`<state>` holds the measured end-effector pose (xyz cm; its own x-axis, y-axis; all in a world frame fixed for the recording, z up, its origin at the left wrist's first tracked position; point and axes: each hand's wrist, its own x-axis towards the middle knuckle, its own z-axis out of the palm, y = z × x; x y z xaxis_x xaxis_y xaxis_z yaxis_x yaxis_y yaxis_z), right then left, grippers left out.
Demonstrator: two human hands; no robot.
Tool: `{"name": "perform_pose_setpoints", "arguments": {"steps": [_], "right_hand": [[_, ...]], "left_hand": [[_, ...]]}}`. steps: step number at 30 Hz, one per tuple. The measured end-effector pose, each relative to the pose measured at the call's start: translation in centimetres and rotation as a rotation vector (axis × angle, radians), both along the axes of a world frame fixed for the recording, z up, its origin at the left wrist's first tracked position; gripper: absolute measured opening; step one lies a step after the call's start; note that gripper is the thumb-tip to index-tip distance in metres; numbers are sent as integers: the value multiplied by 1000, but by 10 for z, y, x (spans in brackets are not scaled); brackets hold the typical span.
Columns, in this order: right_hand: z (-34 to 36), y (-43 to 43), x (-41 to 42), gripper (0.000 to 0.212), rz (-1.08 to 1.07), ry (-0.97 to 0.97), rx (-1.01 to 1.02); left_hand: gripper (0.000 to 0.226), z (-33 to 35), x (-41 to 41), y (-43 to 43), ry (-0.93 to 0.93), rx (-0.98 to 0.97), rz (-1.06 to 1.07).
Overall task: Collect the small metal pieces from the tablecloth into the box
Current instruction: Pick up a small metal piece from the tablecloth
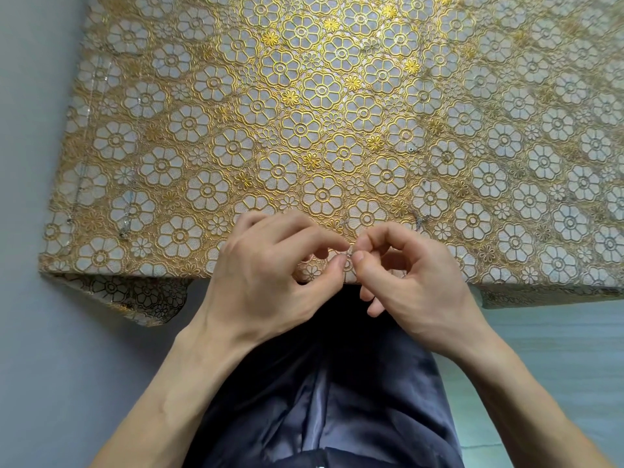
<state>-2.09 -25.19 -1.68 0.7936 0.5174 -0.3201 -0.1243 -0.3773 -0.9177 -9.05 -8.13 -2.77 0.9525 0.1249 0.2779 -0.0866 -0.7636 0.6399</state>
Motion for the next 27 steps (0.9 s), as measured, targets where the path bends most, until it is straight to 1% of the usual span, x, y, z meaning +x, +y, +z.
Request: {"name": "perform_pose_setpoints", "arguments": {"steps": [5, 8, 15, 19, 22, 24, 25, 27], "right_hand": [[2, -3, 2, 10, 45, -123, -54], [1, -2, 3, 5, 70, -187, -92], [1, -2, 4, 10, 99, -209, -126], [3, -1, 3, 6, 101, -192, -110], [6, 0, 2, 14, 66, -89, -50], [5, 0, 1, 15, 42, -44, -32], [4, 0, 0, 14, 37, -81, -39], [-1, 1, 0, 8, 62, -264, -102]], "left_hand": [[6, 1, 2, 0, -18, 49, -25], [6, 3, 1, 1, -20, 88, -35], [8, 3, 0, 1, -68, 160, -38], [6, 0, -1, -2, -85, 116, -2], [4, -2, -3, -6, -71, 41, 47], [5, -2, -5, -10, -57, -18, 86], [5, -2, -6, -13, -50, -53, 107], [4, -2, -7, -16, -25, -121, 142]]}}
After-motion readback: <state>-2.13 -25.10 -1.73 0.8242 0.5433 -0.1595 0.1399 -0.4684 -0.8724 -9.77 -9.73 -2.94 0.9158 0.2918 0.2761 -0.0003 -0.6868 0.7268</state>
